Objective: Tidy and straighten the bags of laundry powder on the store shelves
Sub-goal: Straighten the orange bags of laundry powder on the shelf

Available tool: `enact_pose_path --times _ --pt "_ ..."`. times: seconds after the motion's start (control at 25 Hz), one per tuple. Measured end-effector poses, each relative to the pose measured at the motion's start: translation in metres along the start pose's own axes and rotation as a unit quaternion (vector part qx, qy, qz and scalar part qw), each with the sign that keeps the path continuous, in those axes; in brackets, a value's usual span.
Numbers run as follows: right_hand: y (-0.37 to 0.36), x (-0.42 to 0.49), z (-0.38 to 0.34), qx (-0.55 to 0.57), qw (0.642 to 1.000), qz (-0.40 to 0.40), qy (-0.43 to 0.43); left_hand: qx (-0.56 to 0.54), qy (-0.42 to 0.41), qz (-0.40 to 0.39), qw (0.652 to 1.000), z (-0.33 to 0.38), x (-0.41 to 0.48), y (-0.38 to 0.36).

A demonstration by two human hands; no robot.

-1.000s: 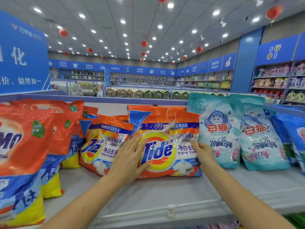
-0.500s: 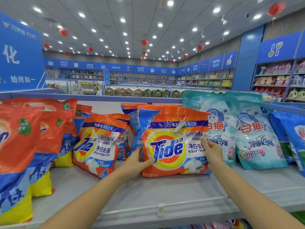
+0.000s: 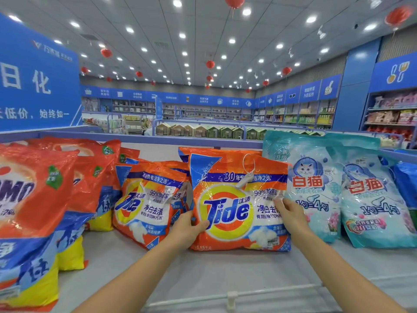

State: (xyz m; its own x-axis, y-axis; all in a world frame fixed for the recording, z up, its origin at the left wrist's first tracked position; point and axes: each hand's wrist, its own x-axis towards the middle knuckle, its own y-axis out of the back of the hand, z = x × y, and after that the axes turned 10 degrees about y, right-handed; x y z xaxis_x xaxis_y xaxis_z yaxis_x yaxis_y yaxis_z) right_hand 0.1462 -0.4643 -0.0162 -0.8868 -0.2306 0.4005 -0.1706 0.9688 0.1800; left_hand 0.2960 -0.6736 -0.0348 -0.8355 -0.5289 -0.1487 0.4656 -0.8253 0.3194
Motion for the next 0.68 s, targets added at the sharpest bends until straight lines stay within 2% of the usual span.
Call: enact_pose_path --times 0.08,0.16,0.24,0.28,0.32,0.4,0.48,0.56,0.68 --pt "0.003 -0.002 -0.004 0.026 1.0 -0.003 -0.007 0.01 0.017 -0.01 1.0 0.004 -0.005 0.001" --pt "0.01 -0.003 -0.013 0.034 0.997 0.067 0.015 0.015 0.014 -0.012 1.0 0.009 -0.015 0.002" --pt "0.013 -0.009 -0.034 0.033 0.978 0.18 0.098 0.04 -0.058 -0.023 0.997 0.009 -0.037 0.009" --pt "0.011 -0.016 -0.049 0.037 0.967 0.209 0.139 0.08 -0.1 -0.019 0.992 0.009 -0.052 0.016" --pt "0.003 -0.024 -0.062 0.045 0.965 0.197 0.167 0.115 -0.134 0.0 0.984 0.007 -0.066 0.027" --pt "-0.024 -0.045 -0.086 0.052 0.975 0.085 0.197 0.149 -0.191 0.066 0.968 0.004 -0.085 0.053" --pt "-0.065 -0.069 -0.1 0.039 0.977 -0.062 0.2 0.114 -0.217 0.15 0.958 -0.002 -0.086 0.083" --pt "-0.109 -0.09 -0.105 0.011 0.97 -0.175 0.168 0.075 -0.208 0.239 0.945 -0.009 -0.074 0.107" --pt "-0.167 -0.099 -0.095 0.005 0.965 -0.249 0.084 0.023 -0.145 0.282 0.948 -0.017 -0.046 0.125"
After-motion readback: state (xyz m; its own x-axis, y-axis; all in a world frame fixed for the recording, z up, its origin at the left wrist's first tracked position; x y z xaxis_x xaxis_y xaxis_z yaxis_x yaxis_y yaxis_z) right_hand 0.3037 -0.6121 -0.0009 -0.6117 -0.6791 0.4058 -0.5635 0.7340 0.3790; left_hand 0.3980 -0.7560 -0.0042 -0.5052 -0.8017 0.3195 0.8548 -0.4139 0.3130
